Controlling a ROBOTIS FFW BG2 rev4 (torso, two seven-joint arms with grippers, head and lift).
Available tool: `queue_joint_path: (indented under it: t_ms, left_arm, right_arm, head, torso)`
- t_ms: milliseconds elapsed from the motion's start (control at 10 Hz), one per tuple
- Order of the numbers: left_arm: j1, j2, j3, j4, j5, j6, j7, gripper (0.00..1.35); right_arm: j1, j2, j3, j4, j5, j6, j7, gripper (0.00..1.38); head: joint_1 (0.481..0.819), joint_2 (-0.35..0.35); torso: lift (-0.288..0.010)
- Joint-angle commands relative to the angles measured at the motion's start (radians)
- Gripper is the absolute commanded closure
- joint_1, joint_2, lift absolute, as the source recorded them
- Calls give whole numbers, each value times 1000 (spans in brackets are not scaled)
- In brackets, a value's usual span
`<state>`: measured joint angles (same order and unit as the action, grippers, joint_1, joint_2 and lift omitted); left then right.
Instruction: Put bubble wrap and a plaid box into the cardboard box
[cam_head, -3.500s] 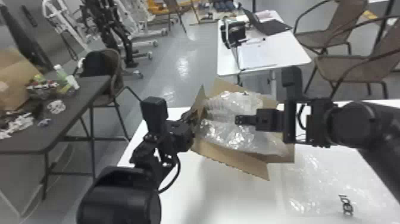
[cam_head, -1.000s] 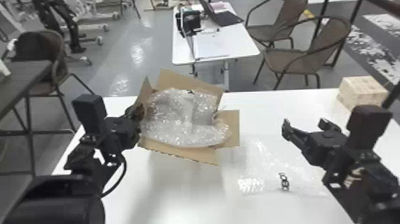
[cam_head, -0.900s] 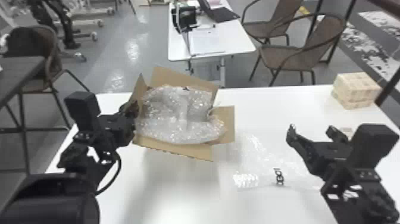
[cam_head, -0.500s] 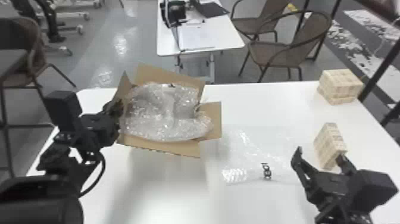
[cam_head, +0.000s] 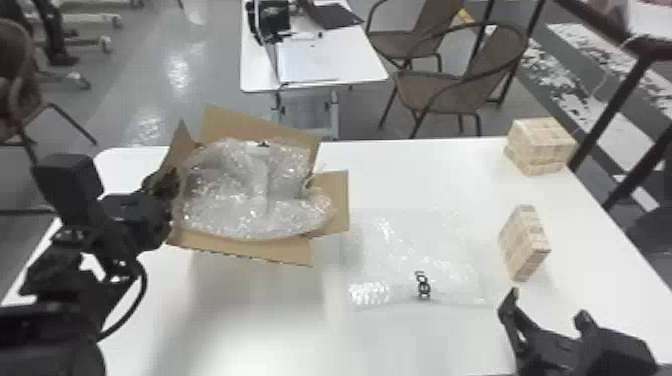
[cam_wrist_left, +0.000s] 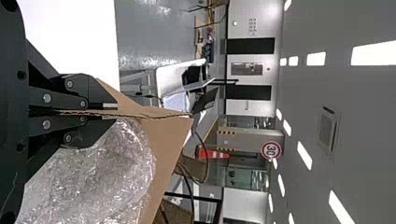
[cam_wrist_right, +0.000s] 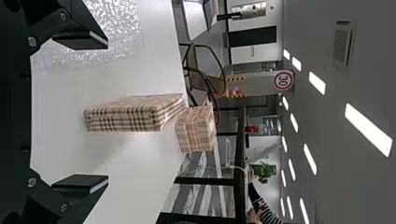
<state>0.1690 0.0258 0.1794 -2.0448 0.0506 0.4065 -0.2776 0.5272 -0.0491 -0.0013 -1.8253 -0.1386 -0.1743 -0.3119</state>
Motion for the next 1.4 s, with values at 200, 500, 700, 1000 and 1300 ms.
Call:
queue_joint_path:
  t_ms: [200,500,700,1000,1300]
  left_arm:
    - [1,-3,2,0,-2,2,0,1220]
    - [1,-4,0,0,2,2,0,1220]
    - [1,-4,0,0,3,0,0,1220]
    - [3,-6,-1,2,5,-2,0,1220]
    - [3,-6,-3,2,5,-2,0,1220]
  right_arm:
    - [-27,-20,-92,37,-102,21,99,268]
    - [-122,-28,-131,135,-130,38,232,268]
    - [-184,-29,-161,209,-139,50,329,268]
    - [-270,-61,-171,287,-130,64,425,268]
    - [-345,-71,-172,334,-101,76,467,268]
  head:
    - [695,-68]
    - [695,-87]
    - [695,-86]
    - [695,-85]
    - [695,-80]
  torso:
    - [-110]
    - [-110]
    - [-110]
    - [-110]
    - [-110]
